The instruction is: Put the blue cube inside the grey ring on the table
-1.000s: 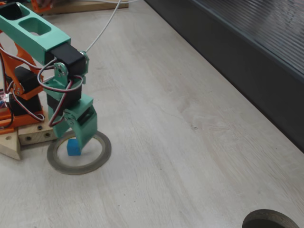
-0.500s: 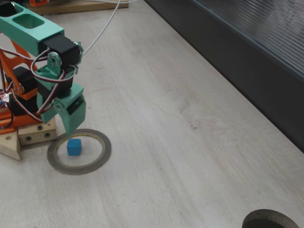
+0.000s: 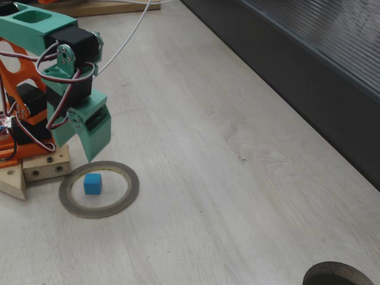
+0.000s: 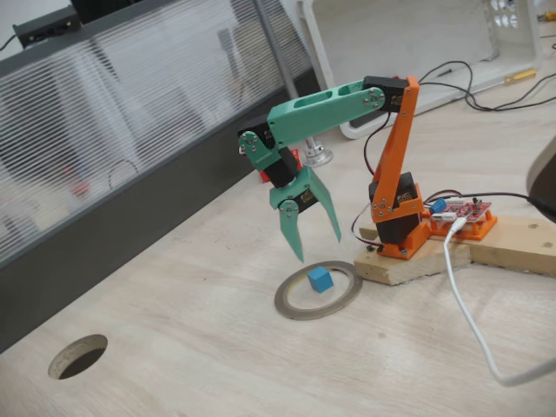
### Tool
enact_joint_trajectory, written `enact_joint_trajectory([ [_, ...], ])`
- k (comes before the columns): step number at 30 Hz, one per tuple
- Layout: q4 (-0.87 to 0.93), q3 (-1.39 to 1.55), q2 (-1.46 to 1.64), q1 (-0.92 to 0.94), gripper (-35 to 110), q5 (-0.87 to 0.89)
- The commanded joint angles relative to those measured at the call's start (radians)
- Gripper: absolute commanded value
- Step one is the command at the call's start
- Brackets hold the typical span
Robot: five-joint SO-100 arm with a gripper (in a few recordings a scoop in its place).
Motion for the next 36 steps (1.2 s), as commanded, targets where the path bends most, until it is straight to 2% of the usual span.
enact_joint_trajectory([
  [1,0.034,-0.026,0.021,0.017,47,0.008],
  [21,0.034,-0.021,0.028,0.017,45,0.012],
  [24,0.034,-0.023,0.029,0.017,35,0.012],
  [30,0.034,-0.025,0.031,0.017,1,0.008],
  [36,0.034,-0.025,0.032,0.017,1,0.008],
])
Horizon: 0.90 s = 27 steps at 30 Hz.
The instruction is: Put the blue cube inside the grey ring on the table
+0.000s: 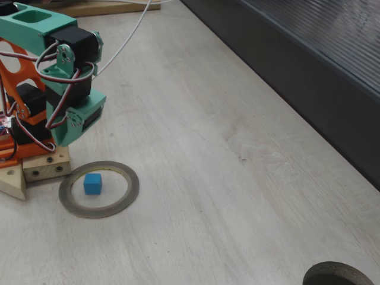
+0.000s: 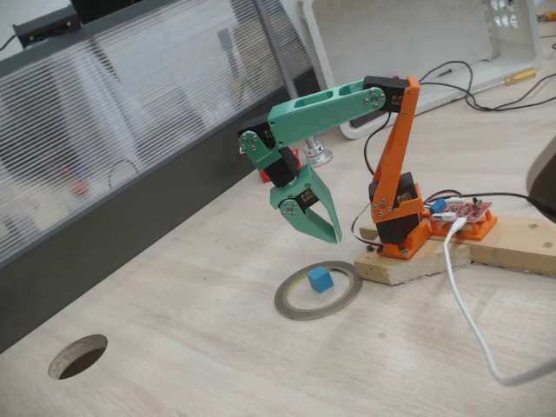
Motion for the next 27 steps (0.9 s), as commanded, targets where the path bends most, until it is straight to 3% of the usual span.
enact_joint_trajectory([
  [1,0.029,-0.025,0.028,0.017,1,0.008],
  [27,0.028,-0.009,0.014,0.017,1,0.008],
])
